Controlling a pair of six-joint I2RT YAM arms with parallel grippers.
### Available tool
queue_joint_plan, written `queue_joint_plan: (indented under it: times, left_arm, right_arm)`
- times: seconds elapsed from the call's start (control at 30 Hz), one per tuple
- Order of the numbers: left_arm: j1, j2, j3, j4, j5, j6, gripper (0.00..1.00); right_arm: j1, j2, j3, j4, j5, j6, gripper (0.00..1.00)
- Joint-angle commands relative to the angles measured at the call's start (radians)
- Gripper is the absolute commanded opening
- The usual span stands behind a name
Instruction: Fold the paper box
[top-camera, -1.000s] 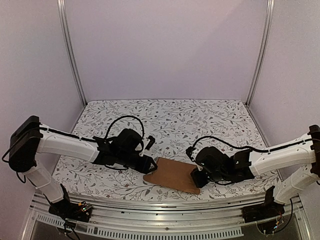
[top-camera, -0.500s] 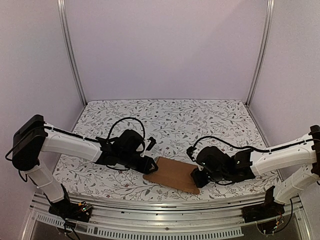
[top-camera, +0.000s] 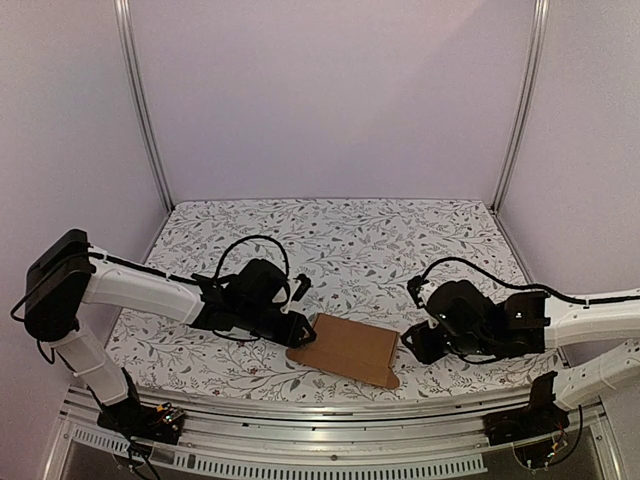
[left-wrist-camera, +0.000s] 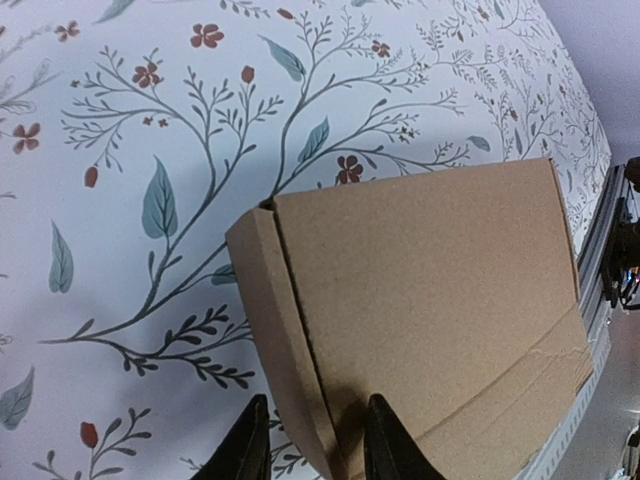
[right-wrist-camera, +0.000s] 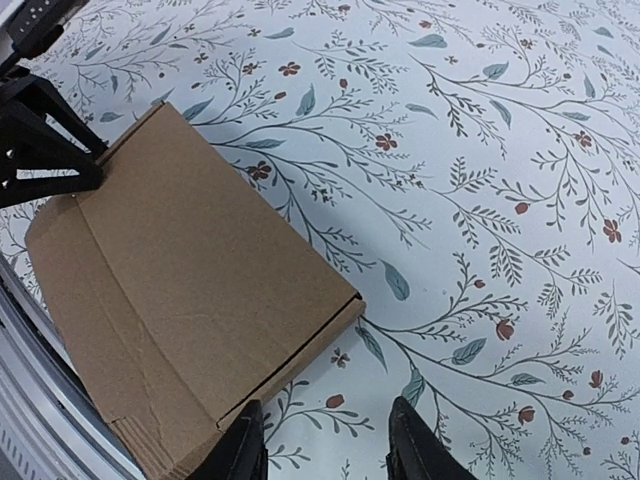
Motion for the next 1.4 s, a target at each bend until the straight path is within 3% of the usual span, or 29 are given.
queue_joint_plan:
  times: [0.0, 0.13, 0.67, 1.0, 1.37]
  left_arm:
    - [0.009, 0.001, -0.025, -0.025, -0.003, -0.027, 0.31]
    - [0.007, -0.023, -0.051, -0.011, -0.009, -0.059, 0.31]
    - [-0.018, -0.09, -0.112, 0.003, -0.078, -0.175, 0.31]
    - [-0.06, -0.168, -0.16, 0.0, -0.146, -0.287, 0.31]
    - [-0.057, -0.24, -0.182, -0.028, -0.222, -0.281, 0.36]
  right_arm:
    - [-0.04, 0.02, -0.027, -0.026, -0.031, 0.117, 0.46]
    - [-0.047, 0.066, -0.025, 0.032, -0.091, 0.137, 0.51]
    - [-0.096, 0.275, 0.029, 0.264, -0.171, 0.333, 0.48]
    - [-0.133, 0.395, 0.095, 0.351, -0.234, 0.355, 0.37]
    - [-0.139, 0.413, 0.083, 0.359, -0.241, 0.347, 0.23]
